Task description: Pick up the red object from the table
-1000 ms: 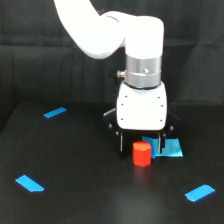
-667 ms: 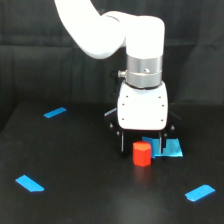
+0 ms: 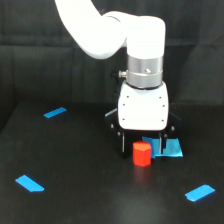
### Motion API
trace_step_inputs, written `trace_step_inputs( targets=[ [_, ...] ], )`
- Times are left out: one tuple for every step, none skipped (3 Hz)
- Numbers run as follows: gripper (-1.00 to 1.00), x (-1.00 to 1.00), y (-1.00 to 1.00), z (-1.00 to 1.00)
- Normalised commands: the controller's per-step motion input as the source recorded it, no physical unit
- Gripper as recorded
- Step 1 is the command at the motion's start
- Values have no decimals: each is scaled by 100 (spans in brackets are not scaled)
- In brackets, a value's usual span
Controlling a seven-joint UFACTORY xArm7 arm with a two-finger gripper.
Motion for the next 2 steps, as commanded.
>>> trace_step_inputs(
  targets=[
    [-46,-11,-9,-14],
    [-82,-1,15,-13]
  ],
)
